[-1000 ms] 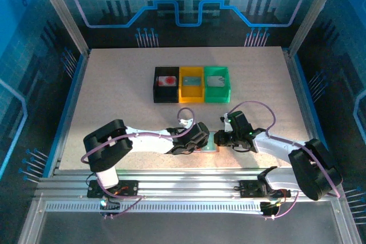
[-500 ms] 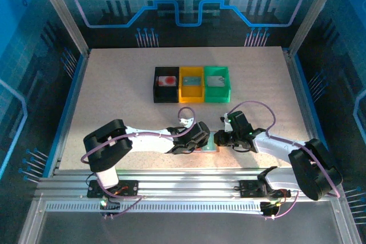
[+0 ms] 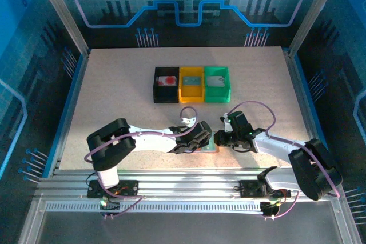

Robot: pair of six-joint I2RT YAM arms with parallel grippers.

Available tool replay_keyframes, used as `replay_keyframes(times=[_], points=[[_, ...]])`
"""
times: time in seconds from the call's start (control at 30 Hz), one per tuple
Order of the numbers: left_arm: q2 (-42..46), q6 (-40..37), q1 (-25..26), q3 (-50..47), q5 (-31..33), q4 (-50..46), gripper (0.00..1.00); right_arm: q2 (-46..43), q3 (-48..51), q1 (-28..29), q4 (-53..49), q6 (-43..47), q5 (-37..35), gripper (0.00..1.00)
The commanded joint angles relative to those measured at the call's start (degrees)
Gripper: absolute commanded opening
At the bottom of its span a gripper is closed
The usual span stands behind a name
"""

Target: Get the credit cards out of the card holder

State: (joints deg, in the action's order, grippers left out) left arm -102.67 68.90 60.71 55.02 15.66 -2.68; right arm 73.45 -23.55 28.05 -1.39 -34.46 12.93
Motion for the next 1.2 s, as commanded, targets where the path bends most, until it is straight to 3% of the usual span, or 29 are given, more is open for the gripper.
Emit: replay_keyframes(times=[0.0,0.7,1.17], points=[[-0.9,-0.8,-0.2,0.8,0.5,-0.7,0.22,-0.1,0.9,0.4,-0.2,0.2,0.9,0.07],[0.8,-3.1,-0.2,1.5,3.3,-7.6,0.23,-0.5,0.9,0.4,-0.4,0.2,0.8,0.07],[1.9,-3.7,-0.2,0.6,3.1,-6.2,0.27,-0.2,0.9,0.4,-0.2,0.3,0.8,0.07]])
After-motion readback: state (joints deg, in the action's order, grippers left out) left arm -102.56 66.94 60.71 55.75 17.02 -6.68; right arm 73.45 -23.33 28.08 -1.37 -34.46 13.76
